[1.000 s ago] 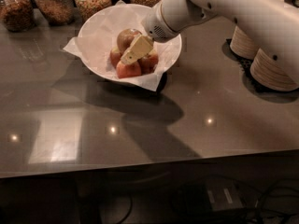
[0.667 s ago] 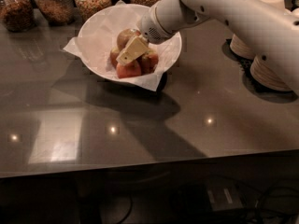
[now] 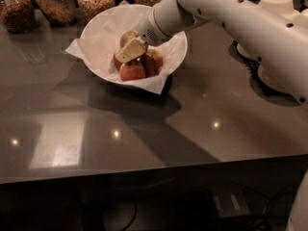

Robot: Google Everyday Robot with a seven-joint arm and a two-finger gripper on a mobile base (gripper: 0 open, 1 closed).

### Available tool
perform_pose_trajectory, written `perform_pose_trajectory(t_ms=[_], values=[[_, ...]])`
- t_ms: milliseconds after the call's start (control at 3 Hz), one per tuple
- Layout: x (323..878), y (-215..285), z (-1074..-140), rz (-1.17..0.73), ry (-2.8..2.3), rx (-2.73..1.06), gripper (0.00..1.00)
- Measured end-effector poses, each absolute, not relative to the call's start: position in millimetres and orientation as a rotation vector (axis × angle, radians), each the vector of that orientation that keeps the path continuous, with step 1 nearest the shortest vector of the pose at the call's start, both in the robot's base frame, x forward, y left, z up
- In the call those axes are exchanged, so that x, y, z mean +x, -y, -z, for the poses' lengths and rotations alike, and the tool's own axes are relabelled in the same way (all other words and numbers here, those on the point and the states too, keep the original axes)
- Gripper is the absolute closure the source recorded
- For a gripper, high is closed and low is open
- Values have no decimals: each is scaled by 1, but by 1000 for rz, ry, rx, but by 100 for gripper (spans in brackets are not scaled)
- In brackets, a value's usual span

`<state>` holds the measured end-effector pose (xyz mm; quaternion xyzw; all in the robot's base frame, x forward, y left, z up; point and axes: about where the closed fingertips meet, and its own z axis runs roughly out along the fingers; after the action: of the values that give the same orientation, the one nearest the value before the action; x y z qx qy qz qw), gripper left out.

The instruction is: Pick apple from white bowl

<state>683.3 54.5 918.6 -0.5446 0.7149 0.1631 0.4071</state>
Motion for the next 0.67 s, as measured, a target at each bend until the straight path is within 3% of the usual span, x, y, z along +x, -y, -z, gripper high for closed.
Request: perform_pose_trajectory(t_ms=[667], values=[[680, -53, -921, -406, -1804, -1386, 85]])
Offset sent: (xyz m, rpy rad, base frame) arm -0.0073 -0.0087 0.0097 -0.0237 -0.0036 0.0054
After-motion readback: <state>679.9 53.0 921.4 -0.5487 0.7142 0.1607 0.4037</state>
